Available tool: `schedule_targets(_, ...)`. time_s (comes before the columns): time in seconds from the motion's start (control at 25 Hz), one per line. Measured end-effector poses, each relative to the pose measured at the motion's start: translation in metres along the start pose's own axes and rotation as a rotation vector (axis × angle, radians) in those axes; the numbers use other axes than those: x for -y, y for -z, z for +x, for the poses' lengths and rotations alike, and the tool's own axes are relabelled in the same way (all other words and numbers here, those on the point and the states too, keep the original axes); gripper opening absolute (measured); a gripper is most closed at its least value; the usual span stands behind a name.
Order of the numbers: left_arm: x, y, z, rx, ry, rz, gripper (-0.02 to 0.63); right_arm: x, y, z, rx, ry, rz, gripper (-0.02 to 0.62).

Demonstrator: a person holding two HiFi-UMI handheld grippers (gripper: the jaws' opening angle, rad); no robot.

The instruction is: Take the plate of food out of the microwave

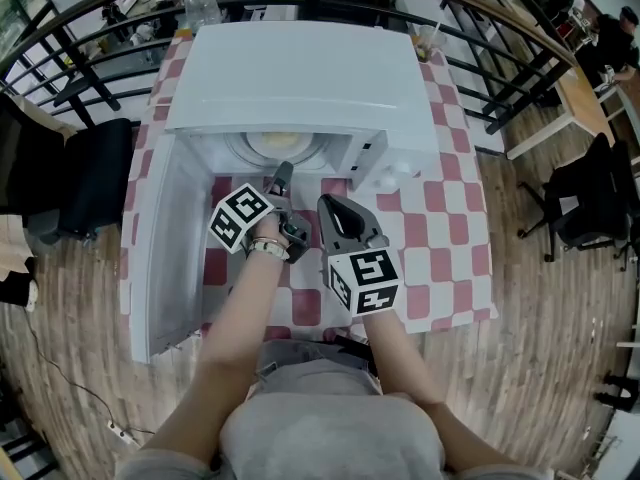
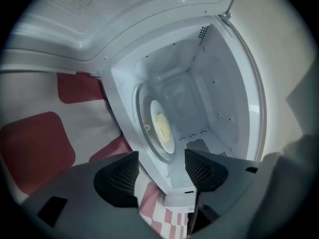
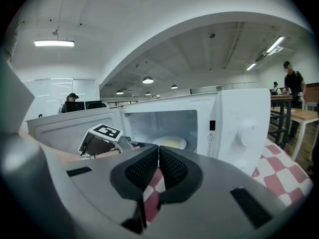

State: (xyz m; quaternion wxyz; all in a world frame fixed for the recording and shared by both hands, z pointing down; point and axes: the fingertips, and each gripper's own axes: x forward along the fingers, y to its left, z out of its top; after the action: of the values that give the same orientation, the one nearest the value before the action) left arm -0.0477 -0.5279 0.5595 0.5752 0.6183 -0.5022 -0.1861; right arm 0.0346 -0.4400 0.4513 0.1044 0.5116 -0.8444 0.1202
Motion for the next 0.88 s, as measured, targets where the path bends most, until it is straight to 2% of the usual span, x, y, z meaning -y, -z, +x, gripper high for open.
schedule_targets(0.36, -0.013, -0.009, 0.024, 0.055, -0.074, -0.099, 0.296, 0.017, 0.009, 0.011, -0.028, -0.001, 0.026, 0.026)
schedule_targets(0.88, -0.026, -0.016, 0.034, 0.123, -0.262, -0.207, 0.302, 0.031, 0.025, 0.019, -0.062, 0.005, 0.047, 0.026)
